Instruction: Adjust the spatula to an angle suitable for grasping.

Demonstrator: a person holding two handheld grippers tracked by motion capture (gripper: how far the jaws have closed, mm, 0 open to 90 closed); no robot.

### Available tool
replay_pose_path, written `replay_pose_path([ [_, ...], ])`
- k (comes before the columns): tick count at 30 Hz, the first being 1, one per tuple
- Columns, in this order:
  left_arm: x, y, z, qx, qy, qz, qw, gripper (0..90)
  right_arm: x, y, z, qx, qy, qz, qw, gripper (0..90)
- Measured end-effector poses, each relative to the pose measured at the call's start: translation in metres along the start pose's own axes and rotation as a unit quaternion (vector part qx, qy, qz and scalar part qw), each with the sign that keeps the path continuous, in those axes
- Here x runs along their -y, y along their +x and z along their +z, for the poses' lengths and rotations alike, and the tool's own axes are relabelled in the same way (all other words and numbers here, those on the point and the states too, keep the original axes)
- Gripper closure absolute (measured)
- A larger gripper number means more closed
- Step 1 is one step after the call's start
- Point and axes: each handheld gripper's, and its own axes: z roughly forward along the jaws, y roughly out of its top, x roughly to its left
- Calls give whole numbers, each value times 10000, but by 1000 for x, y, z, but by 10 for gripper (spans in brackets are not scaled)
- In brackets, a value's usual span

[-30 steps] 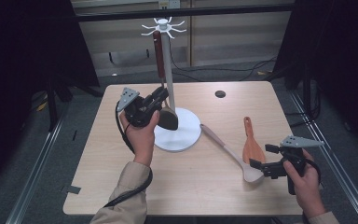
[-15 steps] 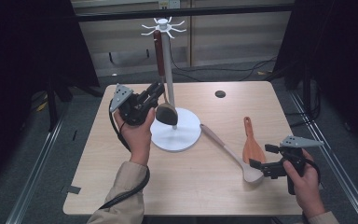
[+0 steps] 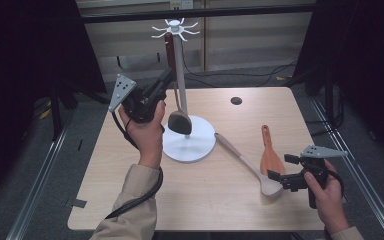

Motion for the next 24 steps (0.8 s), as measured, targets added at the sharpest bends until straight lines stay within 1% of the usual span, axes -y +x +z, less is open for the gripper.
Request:
replay_pose_path([
  [1,-3,-1,2,37,-61,-24,10000,896,0,0,0,2,2,3,10000,35],
  [4,-8,-3,7,53,-130,-4,9999,898,0,0,0,25,26,-3,10000,35],
  [7,-14,-4,11,50,-218,-9,9997,898,-1,-1,-1,17,-4,-13,10000,35],
  [11,-24,-6,15,68,-360,5,9993,899,-1,-2,-3,63,-36,-3,10000,35],
  [13,-28,-7,17,62,-375,46,9993,899,-1,-2,-3,35,-52,4,10000,35],
  [16,-32,-6,21,62,-387,64,9992,899,-1,-2,-3,52,-41,7,10000,35],
  [19,-33,-4,25,74,-368,22,9993,899,-2,-1,-2,26,-34,-39,10000,35],
  [23,-34,-1,29,61,-358,-7,9993,899,-2,0,-3,11,-29,-34,10000,35],
  [24,-34,0,30,76,-373,-40,9993,899,-2,0,-3,22,-26,-29,10000,35],
])
